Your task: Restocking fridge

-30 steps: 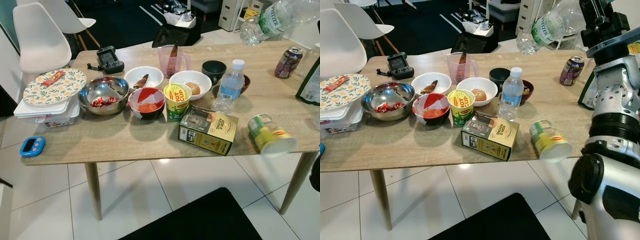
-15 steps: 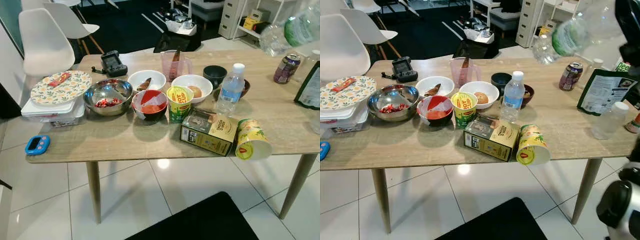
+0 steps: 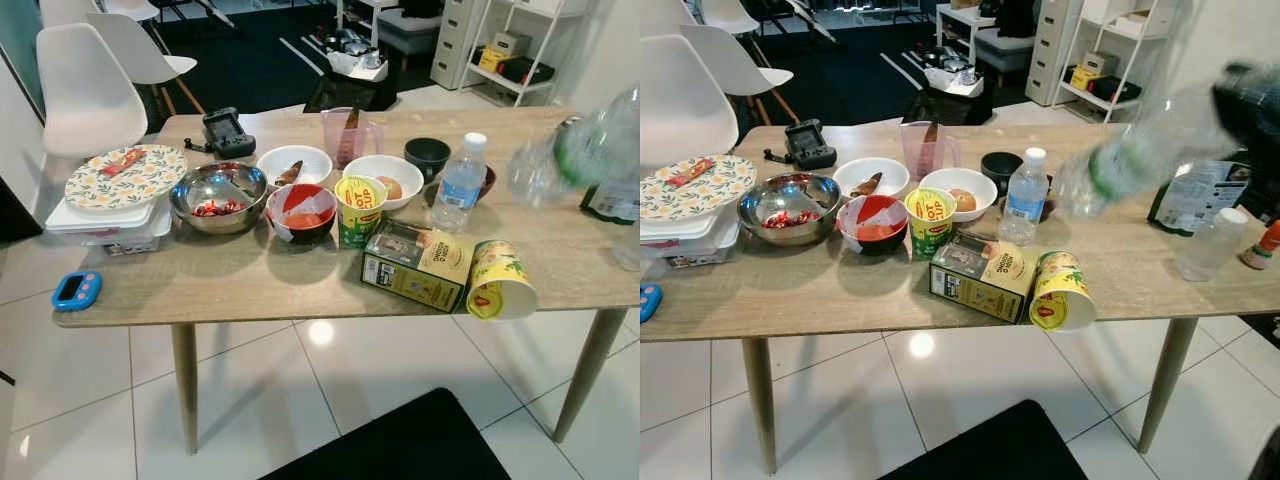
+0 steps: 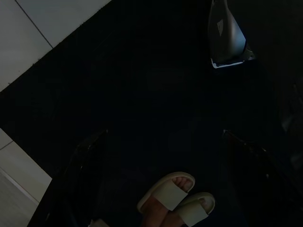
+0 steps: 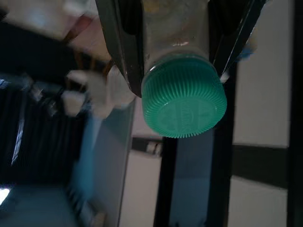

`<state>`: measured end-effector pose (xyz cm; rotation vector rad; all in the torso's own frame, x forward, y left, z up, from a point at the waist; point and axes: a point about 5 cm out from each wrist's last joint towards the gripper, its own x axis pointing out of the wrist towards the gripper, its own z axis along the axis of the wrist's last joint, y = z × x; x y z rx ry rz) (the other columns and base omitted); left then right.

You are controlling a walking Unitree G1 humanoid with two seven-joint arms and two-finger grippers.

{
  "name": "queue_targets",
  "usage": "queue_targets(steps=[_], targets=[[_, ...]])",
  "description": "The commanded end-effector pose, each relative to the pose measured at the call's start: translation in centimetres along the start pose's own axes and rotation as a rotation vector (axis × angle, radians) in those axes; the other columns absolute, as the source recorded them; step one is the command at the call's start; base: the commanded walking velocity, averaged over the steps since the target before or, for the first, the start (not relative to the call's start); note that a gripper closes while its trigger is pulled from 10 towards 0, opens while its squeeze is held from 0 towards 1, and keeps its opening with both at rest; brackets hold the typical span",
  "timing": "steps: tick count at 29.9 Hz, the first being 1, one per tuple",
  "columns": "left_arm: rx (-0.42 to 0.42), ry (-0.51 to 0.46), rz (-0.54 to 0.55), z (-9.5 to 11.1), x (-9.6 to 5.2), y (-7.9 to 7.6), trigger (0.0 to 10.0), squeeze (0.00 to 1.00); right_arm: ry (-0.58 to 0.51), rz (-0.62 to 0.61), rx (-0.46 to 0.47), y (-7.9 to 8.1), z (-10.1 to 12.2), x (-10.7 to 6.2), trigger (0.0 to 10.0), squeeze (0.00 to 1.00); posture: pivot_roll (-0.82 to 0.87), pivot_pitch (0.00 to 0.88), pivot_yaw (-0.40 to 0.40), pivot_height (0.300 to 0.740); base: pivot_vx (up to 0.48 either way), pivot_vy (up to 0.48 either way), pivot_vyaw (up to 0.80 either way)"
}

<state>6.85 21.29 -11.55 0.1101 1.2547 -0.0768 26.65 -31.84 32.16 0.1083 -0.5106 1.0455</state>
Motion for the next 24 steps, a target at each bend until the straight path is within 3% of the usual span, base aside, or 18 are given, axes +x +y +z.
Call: queue_targets(steps=[1,2,4,6,12,17,20,24], targets=[[-0.004,-0.057,-0.001,1.5,0.2,-0.2,10.0,0.0,0.065,0.059,0.029,0.5,-0.5,0.3,10.0,0.0,-0.01,0.004,-0.045,0.74,0.0,0.0,0.0],[-0.005,-0.057,-0.001,1.5,0.2,-0.2,10.0,0.0,0.148,0.073,0.064,0.7,-1.9,0.3,10.0,0.0,-0.01,0.005,-0.045,0.74,0.0,0.0,0.0],[-0.005,-0.057,-0.001,1.5,0.2,-0.2,10.0,0.0,0.148,0.073,0.064,0.7,-1.9,0.3,10.0,0.0,-0.01,0.005,-0.045,0.74,0.0,0.0,0.0],[-0.005,-0.053,-0.002,1.3,0.2,-0.3,10.0,0.0,0.319,0.098,0.145,1.3,-5.1,0.4,10.0,0.0,-0.01,0.008,-0.049,0.74,0.0,0.0,0.0],[-0.011,-0.046,0.0,1.0,0.2,-0.4,10.0,0.0,0.438,0.14,0.229,2.3,-8.4,0.7,10.0,0.0,0.0,0.01,-0.057,0.74,0.0,0.0,0.0],[-0.012,-0.046,0.002,1.0,0.2,-0.3,10.0,0.0,0.503,0.124,0.219,2.3,-9.7,1.1,10.0,0.0,0.0,0.013,-0.064,0.74,0.0,0.0,0.0],[-0.014,-0.047,0.004,0.9,0.2,-0.3,10.0,0.0,0.577,0.077,0.158,1.7,-10.8,1.4,10.0,0.0,0.0,0.013,-0.066,0.74,0.0,0.0,0.0],[-0.017,-0.044,0.003,0.8,0.1,-0.4,10.0,0.0,0.617,0.05,0.085,1.2,-10.7,1.9,10.0,0.0,0.0,0.013,-0.067,0.74,0.0,0.0,0.0]])
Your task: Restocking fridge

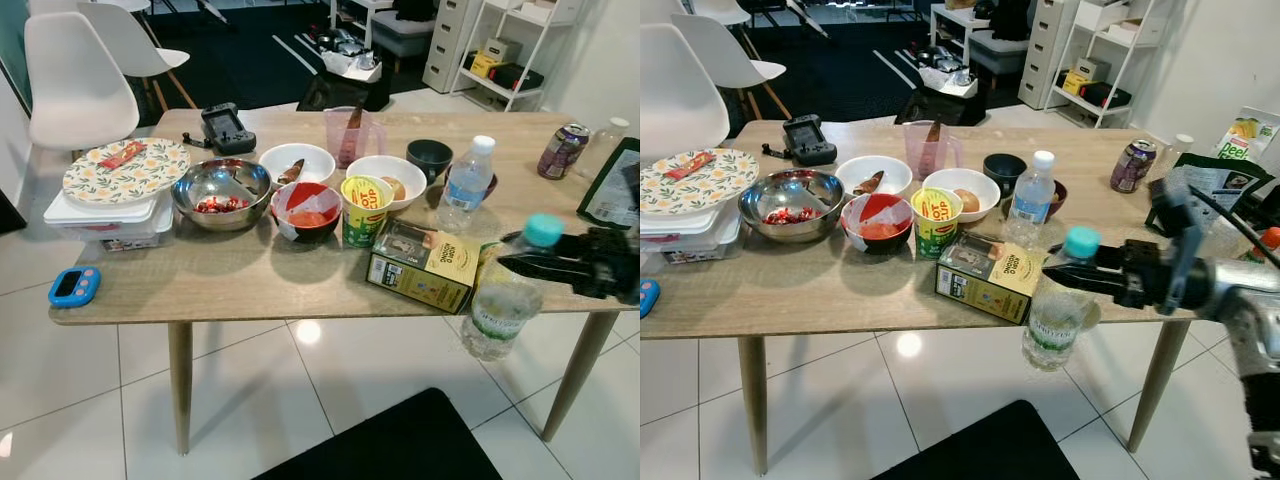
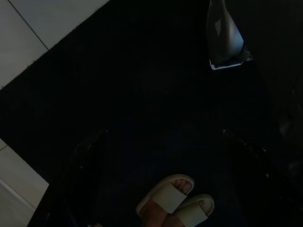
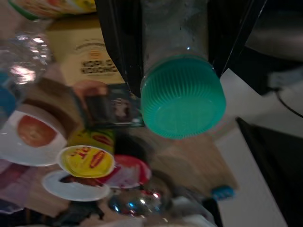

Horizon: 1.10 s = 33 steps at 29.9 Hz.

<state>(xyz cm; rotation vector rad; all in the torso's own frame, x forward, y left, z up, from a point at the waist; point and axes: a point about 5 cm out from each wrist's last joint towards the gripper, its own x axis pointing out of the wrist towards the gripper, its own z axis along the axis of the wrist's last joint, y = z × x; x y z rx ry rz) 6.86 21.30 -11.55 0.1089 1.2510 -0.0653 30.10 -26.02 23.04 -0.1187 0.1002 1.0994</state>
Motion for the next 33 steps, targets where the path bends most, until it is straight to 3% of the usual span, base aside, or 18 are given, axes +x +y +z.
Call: queue_targets(steps=[1,11,19,33], targets=[[-0.011,-0.04,-0.006,0.8,0.1,-0.5,10.0,0.0,0.032,-0.026,-0.051,-0.3,0.4,-0.2,10.0,0.0,0.0,0.014,-0.067,0.74,0.0,0.0,0.0],[-0.009,-0.036,-0.005,0.7,0.1,-0.5,10.0,0.0,0.127,-0.156,-0.169,-1.7,1.0,-0.3,10.0,0.0,0.01,0.018,-0.068,0.74,0.0,0.0,0.0],[-0.008,-0.035,-0.004,0.6,0.1,-0.4,10.0,0.0,0.104,-0.268,-0.237,-2.8,1.4,0.2,10.0,0.0,0.01,0.016,-0.064,0.74,0.0,0.0,0.0],[0.001,-0.038,-0.011,0.8,0.1,-0.4,10.0,0.0,0.025,-0.257,-0.209,-2.7,1.4,-0.4,10.0,0.0,0.0,0.009,-0.064,0.74,0.0,0.0,0.0]])
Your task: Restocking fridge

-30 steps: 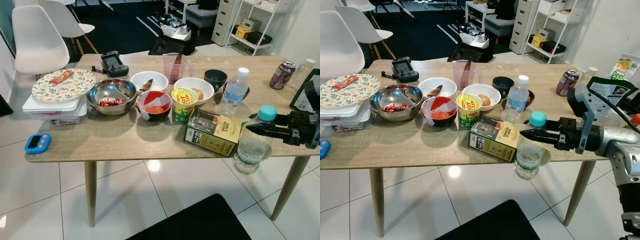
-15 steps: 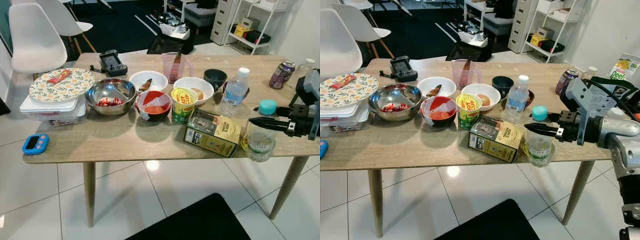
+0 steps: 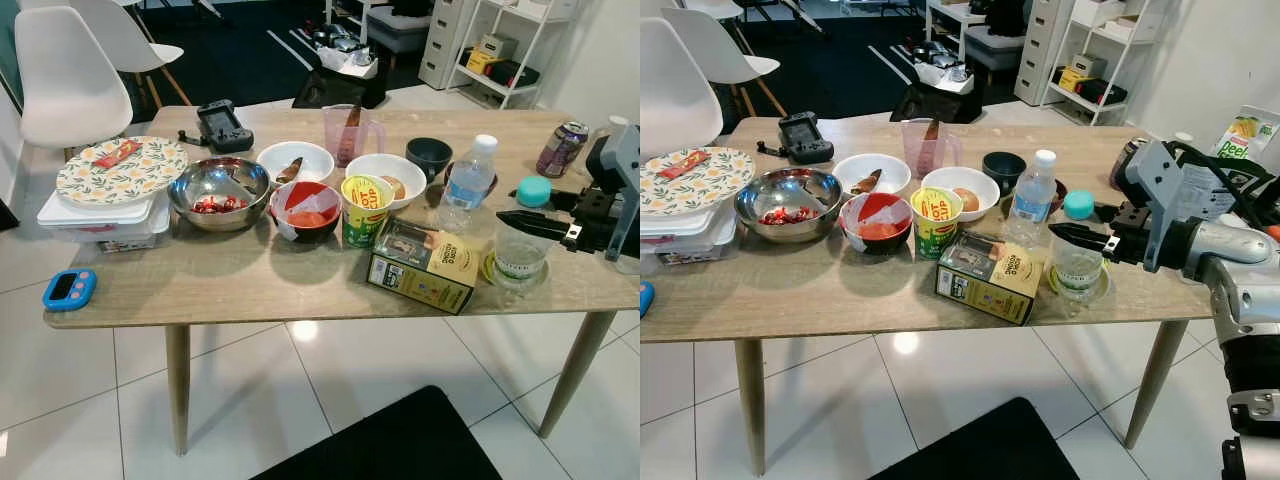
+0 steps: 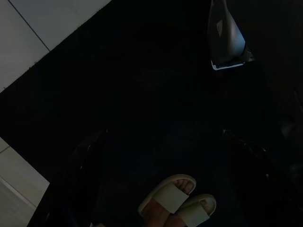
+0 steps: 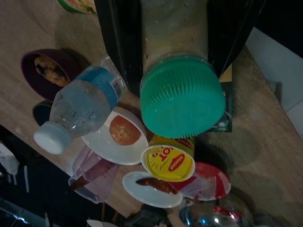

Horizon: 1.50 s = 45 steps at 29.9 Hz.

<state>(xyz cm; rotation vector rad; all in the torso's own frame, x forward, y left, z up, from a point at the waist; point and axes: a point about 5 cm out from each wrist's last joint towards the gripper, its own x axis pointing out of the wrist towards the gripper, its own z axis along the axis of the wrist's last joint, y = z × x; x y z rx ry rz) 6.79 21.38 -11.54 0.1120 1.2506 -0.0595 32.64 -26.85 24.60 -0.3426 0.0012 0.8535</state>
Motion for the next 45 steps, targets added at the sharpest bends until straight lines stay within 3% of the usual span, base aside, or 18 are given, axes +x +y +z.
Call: queue_targets(steps=[1,12,21,31,35,38,42,45], targets=[[0.002,-0.038,-0.017,0.9,0.2,-0.4,10.0,0.0,-0.015,-0.007,0.013,-0.1,-0.1,-0.5,10.0,0.0,0.0,0.009,-0.064,0.74,0.0,0.0,0.0],[-0.01,-0.045,-0.025,1.1,0.2,-0.6,10.0,0.0,-0.027,0.1,0.062,0.2,0.3,-2.3,10.0,0.0,0.0,0.006,-0.072,0.74,0.0,0.0,0.0],[-0.016,-0.047,-0.03,1.2,0.2,-0.8,10.0,0.0,0.072,0.206,0.094,1.5,-1.0,-3.0,10.0,0.0,-0.01,0.006,-0.073,0.74,0.0,0.0,0.0],[-0.012,-0.048,-0.033,1.2,0.3,-0.8,10.0,0.0,0.32,0.173,0.107,1.8,-4.3,-3.9,10.0,0.0,-0.02,0.009,-0.065,0.74,0.0,0.0,0.0],[-0.013,-0.048,-0.033,1.2,0.3,-0.9,10.0,0.0,0.348,0.165,0.107,1.8,-4.5,-4.3,10.0,0.0,-0.02,0.009,-0.065,0.74,0.0,0.0,0.0],[-0.018,-0.052,-0.038,1.3,0.3,-0.9,10.0,0.0,0.383,0.154,0.106,1.8,-4.8,-5.0,10.0,0.0,-0.02,0.008,-0.059,0.74,0.0,0.0,0.0],[-0.018,-0.054,-0.043,1.3,0.2,-0.8,10.0,0.0,0.501,0.11,0.175,2.4,-7.4,-6.9,10.0,0.0,-0.03,0.007,-0.05,0.74,0.0,0.0,0.0],[-0.017,-0.054,-0.043,1.3,0.2,-0.7,10.0,0.0,0.519,0.108,0.189,2.6,-8.0,-7.2,10.0,0.0,-0.03,0.007,-0.048,0.74,0.0,0.0,0.0]])
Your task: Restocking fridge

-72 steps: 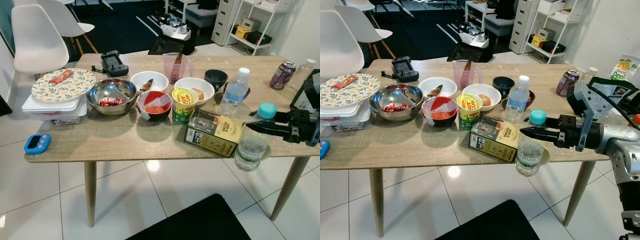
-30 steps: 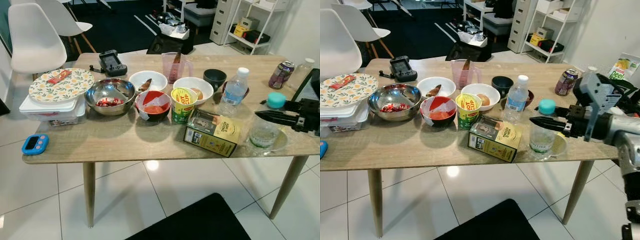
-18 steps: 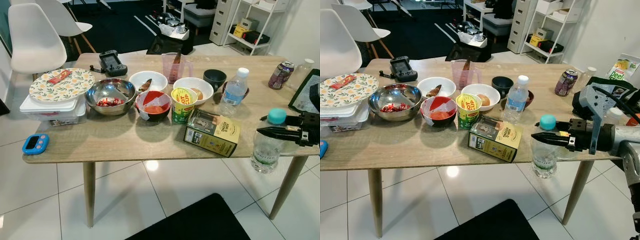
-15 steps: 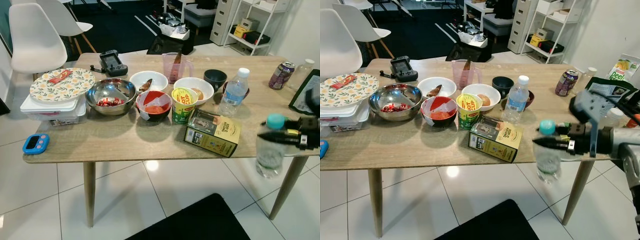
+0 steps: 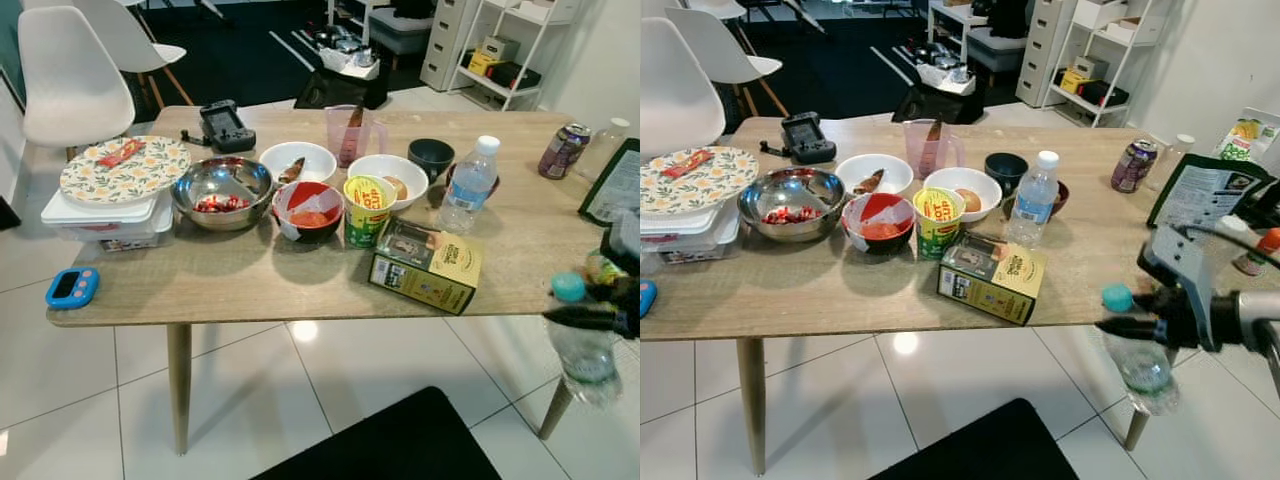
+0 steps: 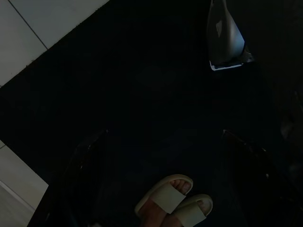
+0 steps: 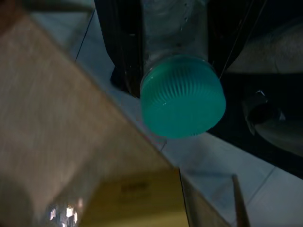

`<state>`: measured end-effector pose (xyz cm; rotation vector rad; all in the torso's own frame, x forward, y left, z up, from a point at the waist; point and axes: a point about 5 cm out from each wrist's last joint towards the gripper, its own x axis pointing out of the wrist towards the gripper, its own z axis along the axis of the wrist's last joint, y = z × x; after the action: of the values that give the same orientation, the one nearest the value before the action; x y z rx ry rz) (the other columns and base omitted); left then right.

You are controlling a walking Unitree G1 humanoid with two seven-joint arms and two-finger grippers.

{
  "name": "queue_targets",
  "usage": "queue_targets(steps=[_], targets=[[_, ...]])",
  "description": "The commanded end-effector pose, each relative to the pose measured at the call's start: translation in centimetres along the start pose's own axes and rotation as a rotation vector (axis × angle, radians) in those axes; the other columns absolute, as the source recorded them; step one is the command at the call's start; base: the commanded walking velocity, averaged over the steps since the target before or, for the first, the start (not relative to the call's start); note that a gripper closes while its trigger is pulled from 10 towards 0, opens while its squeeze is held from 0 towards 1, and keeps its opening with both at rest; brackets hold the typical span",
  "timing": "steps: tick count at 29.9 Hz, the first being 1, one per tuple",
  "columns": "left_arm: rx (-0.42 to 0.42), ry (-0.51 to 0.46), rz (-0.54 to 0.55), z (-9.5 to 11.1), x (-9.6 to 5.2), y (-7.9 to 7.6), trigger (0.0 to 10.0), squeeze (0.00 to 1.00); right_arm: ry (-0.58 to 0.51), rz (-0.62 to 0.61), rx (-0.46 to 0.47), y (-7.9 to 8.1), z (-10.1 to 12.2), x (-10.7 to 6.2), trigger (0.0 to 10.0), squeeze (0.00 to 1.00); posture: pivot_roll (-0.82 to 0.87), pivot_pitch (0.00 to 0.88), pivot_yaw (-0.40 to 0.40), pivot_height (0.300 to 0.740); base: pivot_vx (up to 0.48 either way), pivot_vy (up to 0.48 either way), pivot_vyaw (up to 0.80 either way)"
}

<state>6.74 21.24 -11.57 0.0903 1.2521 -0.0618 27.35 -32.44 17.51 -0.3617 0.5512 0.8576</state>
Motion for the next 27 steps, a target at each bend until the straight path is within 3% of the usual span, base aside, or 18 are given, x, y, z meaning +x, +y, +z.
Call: queue_targets(steps=[1,2,4,6,8,15,17,18,21,25,27], targets=[[-0.001,-0.054,-0.03,1.3,0.2,-0.6,10.0,0.0,0.037,-0.009,0.001,0.0,-0.6,-0.3,10.0,0.0,-0.03,0.007,-0.048,0.74,0.0,0.0,0.0],[-0.001,-0.054,-0.03,1.3,0.2,-0.6,10.0,0.0,0.037,-0.009,0.001,0.0,-0.6,-0.3,10.0,0.0,-0.03,0.007,-0.048,0.74,0.0,0.0,0.0],[0.004,-0.055,-0.029,1.4,0.2,-0.5,10.0,0.0,0.108,-0.008,0.05,0.5,-2.7,0.1,10.0,0.0,-0.03,0.006,-0.041,0.74,0.0,0.0,0.0],[0.004,-0.055,-0.029,1.4,0.2,-0.5,10.0,0.0,0.108,-0.008,0.05,0.5,-2.7,0.1,10.0,0.0,-0.03,0.006,-0.041,0.74,0.0,0.0,0.0],[0.01,-0.059,-0.029,1.6,0.2,-0.4,10.0,0.0,0.203,0.012,0.12,1.4,-5.4,0.9,10.0,0.0,-0.03,0.005,-0.041,0.74,0.0,0.0,0.0],[0.008,-0.063,-0.029,1.7,0.3,-0.4,10.0,0.0,0.298,0.032,0.191,2.4,-8.2,1.8,10.0,0.0,-0.03,0.004,-0.044,0.74,0.0,0.0,0.0],[0.005,-0.064,-0.03,1.7,0.3,-0.4,10.0,0.0,0.406,0.032,0.236,3.3,-10.6,2.1,10.0,0.0,-0.02,0.003,-0.046,0.74,0.0,0.0,0.0],[0.005,-0.064,-0.03,1.7,0.3,-0.4,10.0,0.0,0.406,0.032,0.236,3.3,-10.6,2.1,10.0,0.0,-0.02,0.003,-0.046,0.74,0.0,0.0,0.0],[0.001,-0.063,-0.029,1.7,0.2,-0.4,10.0,0.0,0.502,0.013,0.31,4.8,-13.8,2.6,10.0,0.0,-0.02,0.001,-0.049,0.74,0.0,0.0,0.0],[0.001,-0.063,-0.029,1.7,0.2,-0.4,10.0,0.0,0.536,-0.01,0.343,5.6,-15.2,2.8,10.0,0.0,-0.02,0.0,-0.049,0.74,0.0,0.0,0.0],[0.003,-0.063,-0.03,1.7,0.2,-0.4,10.0,0.0,0.591,-0.082,0.359,6.3,-17.0,3.1,10.0,0.0,-0.02,0.0,-0.047,0.74,0.0,0.0,0.0]])
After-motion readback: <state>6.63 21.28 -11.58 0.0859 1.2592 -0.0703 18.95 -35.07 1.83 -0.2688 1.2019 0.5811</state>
